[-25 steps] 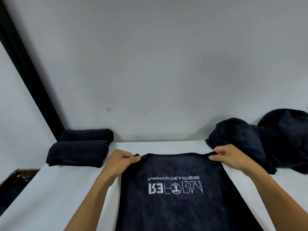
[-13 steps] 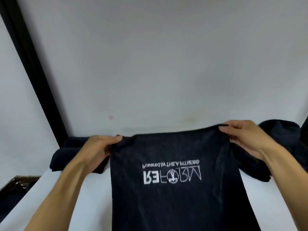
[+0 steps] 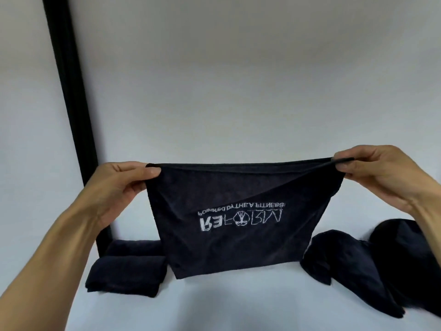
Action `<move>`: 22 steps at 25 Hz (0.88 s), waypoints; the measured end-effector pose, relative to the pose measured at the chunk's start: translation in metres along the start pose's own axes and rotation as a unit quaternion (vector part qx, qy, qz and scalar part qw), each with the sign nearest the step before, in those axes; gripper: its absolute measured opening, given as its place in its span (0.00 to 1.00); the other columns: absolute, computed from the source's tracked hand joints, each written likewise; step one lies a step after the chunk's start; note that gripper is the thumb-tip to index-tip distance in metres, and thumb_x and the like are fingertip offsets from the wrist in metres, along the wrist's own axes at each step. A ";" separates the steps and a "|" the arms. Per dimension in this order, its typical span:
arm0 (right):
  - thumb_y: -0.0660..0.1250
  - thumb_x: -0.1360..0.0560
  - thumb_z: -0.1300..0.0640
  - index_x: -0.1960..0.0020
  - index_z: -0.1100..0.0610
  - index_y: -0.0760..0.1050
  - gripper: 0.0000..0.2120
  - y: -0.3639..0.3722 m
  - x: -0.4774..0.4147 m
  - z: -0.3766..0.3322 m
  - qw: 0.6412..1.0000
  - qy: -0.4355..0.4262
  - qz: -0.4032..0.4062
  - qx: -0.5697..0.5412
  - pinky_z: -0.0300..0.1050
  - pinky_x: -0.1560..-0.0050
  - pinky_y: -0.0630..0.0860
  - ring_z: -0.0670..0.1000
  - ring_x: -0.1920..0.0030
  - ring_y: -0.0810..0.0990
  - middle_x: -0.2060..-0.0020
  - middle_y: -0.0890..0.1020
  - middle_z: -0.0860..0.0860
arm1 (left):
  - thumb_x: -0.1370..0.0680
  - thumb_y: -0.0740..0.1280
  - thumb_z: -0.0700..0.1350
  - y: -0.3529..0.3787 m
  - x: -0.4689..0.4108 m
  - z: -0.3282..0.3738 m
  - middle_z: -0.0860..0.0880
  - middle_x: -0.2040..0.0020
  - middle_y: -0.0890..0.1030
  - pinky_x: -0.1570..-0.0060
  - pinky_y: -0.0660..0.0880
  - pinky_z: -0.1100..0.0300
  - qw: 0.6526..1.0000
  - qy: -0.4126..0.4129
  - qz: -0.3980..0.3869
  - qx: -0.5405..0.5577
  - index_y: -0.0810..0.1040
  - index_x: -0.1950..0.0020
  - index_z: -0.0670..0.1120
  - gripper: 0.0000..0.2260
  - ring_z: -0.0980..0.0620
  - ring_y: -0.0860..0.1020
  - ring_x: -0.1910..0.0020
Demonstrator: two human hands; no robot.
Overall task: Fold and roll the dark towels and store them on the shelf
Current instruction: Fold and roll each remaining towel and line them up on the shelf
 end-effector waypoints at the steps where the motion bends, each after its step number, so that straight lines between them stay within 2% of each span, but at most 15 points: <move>1: 0.82 0.52 0.54 0.60 0.59 0.85 0.21 0.000 -0.001 -0.002 1.000 0.001 0.002 -0.010 0.37 0.54 0.79 0.51 0.57 0.85 0.61 0.85 0.55 | 0.34 0.72 0.38 -0.001 0.001 0.002 0.37 0.50 0.83 0.51 0.80 0.61 1.000 0.002 0.007 0.012 0.78 0.46 0.29 0.19 0.44 0.83 0.49; 4: 0.79 0.49 0.58 0.61 0.58 0.84 0.17 0.002 -0.001 -0.006 0.998 0.015 -0.005 -0.053 0.39 0.53 0.80 0.51 0.57 0.84 0.61 0.85 0.55 | 0.35 0.72 0.37 -0.003 0.003 0.002 0.39 0.55 0.84 0.53 0.80 0.60 0.999 -0.001 0.028 0.031 0.79 0.50 0.31 0.16 0.47 0.84 0.54; 8: 0.86 0.56 0.54 0.58 0.55 0.83 0.27 0.004 0.000 -0.001 0.994 0.063 -0.023 -0.085 0.44 0.53 0.81 0.51 0.59 0.84 0.59 0.84 0.54 | 0.31 0.70 0.34 -0.007 0.003 -0.002 0.42 0.58 0.85 0.54 0.81 0.60 0.998 -0.013 0.047 0.031 0.80 0.52 0.32 0.09 0.48 0.84 0.56; 10: 0.84 0.51 0.57 0.52 0.55 0.82 0.27 0.003 -0.001 0.001 0.992 0.108 -0.023 -0.061 0.44 0.51 0.81 0.50 0.55 0.84 0.53 0.85 0.55 | 0.31 0.70 0.33 -0.010 0.002 -0.003 0.43 0.59 0.85 0.57 0.80 0.62 0.998 -0.015 0.061 0.023 0.80 0.53 0.33 0.08 0.50 0.84 0.58; 11: 0.80 0.44 0.60 0.49 0.55 0.82 0.24 0.004 0.000 0.002 0.991 0.127 -0.026 -0.019 0.44 0.49 0.80 0.50 0.50 0.83 0.49 0.84 0.56 | 0.30 0.71 0.33 -0.011 0.001 -0.004 0.43 0.60 0.85 0.59 0.80 0.63 0.998 -0.015 0.067 0.013 0.81 0.53 0.34 0.07 0.51 0.84 0.59; 13: 0.73 0.32 0.67 0.46 0.53 0.82 0.17 0.004 -0.002 0.003 0.978 0.125 -0.035 0.164 0.43 0.44 0.75 0.48 0.43 0.80 0.46 0.83 0.54 | 0.30 0.72 0.32 -0.009 -0.001 -0.010 0.45 0.61 0.85 0.62 0.79 0.65 0.996 -0.021 0.079 -0.027 0.82 0.54 0.35 0.06 0.53 0.83 0.61; 15: 0.69 0.27 0.68 0.48 0.50 0.82 0.16 0.013 -0.006 0.006 0.920 0.098 -0.073 0.373 0.38 0.48 0.72 0.45 0.45 0.79 0.50 0.84 0.49 | 0.31 0.73 0.31 -0.005 -0.005 -0.022 0.46 0.60 0.84 0.59 0.80 0.63 0.992 -0.039 0.084 -0.084 0.83 0.54 0.37 0.07 0.53 0.82 0.60; 16: 0.69 0.26 0.67 0.50 0.49 0.82 0.15 0.020 -0.008 0.007 0.888 0.086 -0.092 0.443 0.36 0.52 0.71 0.44 0.47 0.79 0.53 0.83 0.46 | 0.32 0.74 0.31 -0.003 -0.009 -0.027 0.46 0.60 0.84 0.56 0.80 0.62 0.990 -0.048 0.083 -0.105 0.83 0.55 0.37 0.07 0.52 0.82 0.58; 18: 0.68 0.25 0.65 0.55 0.47 0.80 0.12 0.032 -0.013 0.006 0.855 0.065 -0.100 0.505 0.36 0.57 0.70 0.47 0.51 0.80 0.57 0.83 0.44 | 0.32 0.74 0.31 -0.002 -0.017 -0.029 0.47 0.61 0.83 0.56 0.79 0.62 0.988 -0.047 0.089 -0.114 0.82 0.56 0.40 0.08 0.50 0.81 0.57; 19: 0.67 0.24 0.63 0.55 0.48 0.80 0.10 0.033 -0.016 0.005 0.866 0.062 -0.082 0.489 0.38 0.58 0.70 0.48 0.53 0.79 0.57 0.82 0.45 | 0.32 0.74 0.31 -0.004 -0.021 -0.026 0.48 0.62 0.81 0.56 0.79 0.62 0.989 -0.032 0.097 -0.105 0.82 0.55 0.42 0.09 0.50 0.80 0.57; 20: 0.67 0.23 0.63 0.54 0.50 0.80 0.08 0.030 -0.018 0.002 0.896 0.064 -0.053 0.436 0.39 0.59 0.71 0.49 0.54 0.79 0.57 0.82 0.47 | 0.31 0.74 0.32 -0.007 -0.024 -0.020 0.48 0.62 0.80 0.54 0.78 0.62 0.990 -0.008 0.104 -0.091 0.83 0.53 0.44 0.10 0.50 0.80 0.57; 22: 0.65 0.22 0.63 0.51 0.55 0.79 0.06 0.025 -0.015 -0.001 0.962 0.052 -0.008 0.269 0.42 0.53 0.76 0.50 0.53 0.81 0.55 0.83 0.50 | 0.29 0.72 0.33 -0.013 -0.023 -0.008 0.49 0.60 0.80 0.50 0.78 0.61 0.993 0.040 0.099 -0.058 0.83 0.50 0.44 0.11 0.51 0.81 0.55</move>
Point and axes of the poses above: each hand's wrist, its own x-axis away from the middle knuckle, its own y-axis out of the palm, z = x × y, the point moved 6 cm from there along -x, towards the middle knuckle
